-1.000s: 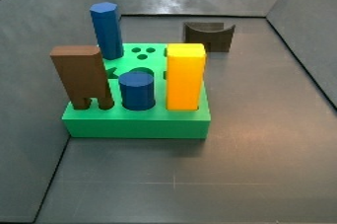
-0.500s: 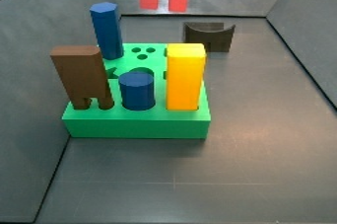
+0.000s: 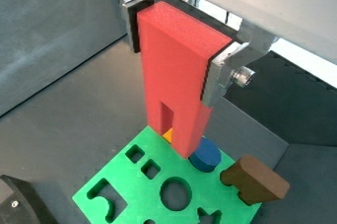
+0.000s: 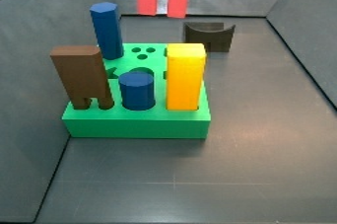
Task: Pick up the double-square object. Move up. Rotate the double-square object. Place the double-square object on the fixture. Regrasp the double-square object. Move to above the board. Insert the double-square object.
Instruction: Insert the double-square object.
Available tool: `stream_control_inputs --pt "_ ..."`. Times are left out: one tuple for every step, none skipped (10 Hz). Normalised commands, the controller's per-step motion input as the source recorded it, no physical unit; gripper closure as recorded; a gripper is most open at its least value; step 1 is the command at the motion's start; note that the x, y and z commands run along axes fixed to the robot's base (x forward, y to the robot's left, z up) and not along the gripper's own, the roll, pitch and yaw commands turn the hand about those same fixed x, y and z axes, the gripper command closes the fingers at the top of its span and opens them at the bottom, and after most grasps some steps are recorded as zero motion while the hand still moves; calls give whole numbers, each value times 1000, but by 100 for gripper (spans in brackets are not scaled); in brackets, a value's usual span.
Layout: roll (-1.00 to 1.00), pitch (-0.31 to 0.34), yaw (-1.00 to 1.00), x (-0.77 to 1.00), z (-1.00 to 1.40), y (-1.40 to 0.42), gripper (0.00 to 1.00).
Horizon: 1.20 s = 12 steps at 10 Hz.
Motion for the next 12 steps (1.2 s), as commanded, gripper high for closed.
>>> stream_control_inputs --pt "-210 -56 334 657 -757 266 100" --pt "-140 -77 397 546 -883 380 100" --pt "-59 -200 497 231 -823 423 100" --pt "-51 -176 351 166 -871 280 100" --pt "-16 -134 234 140 -960 120 100" --pt "0 -166 177 0 -911 23 100" --pt "0 -147 -417 -6 -829 0 100" --pt "0 -100 -491 -49 -746 0 100" --pt "0 -59 -526 -91 -677 51 100" --pt "-49 -47 -591 -66 -511 80 100" --pt "-139 -24 0 0 -243 129 100" --pt "-113 -7 234 0 -54 197 100"
